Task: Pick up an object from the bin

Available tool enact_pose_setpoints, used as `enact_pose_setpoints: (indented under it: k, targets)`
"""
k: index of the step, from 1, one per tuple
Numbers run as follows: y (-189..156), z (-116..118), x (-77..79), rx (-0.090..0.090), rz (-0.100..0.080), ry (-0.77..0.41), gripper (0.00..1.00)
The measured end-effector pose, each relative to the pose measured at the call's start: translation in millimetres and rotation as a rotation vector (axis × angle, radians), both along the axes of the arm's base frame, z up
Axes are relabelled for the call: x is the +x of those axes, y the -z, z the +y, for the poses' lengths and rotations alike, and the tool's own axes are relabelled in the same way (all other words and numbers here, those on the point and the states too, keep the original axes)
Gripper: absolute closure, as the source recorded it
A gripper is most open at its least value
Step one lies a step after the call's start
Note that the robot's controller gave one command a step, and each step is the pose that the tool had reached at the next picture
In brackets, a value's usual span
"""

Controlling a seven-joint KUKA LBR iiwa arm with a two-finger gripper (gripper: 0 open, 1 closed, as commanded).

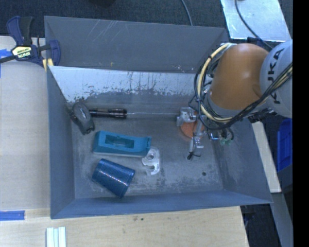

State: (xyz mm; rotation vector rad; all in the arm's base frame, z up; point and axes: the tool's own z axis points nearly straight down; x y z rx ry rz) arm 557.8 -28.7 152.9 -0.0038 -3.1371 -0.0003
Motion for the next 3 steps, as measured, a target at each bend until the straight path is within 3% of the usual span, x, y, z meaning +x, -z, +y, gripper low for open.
enact_pose_setpoints:
  k: [1, 2, 3]
  targets:
    - [-4.3, 0.0, 2.0, -0.001, -0.008, -0.001, 0.00]
    - [83.1, 73.3, -40.4, 0.001, -0.005, -0.561, 0.00]
    - [-11.9, 148.0, -6.8, 0.002, -0.024, -0.262, 0.00]
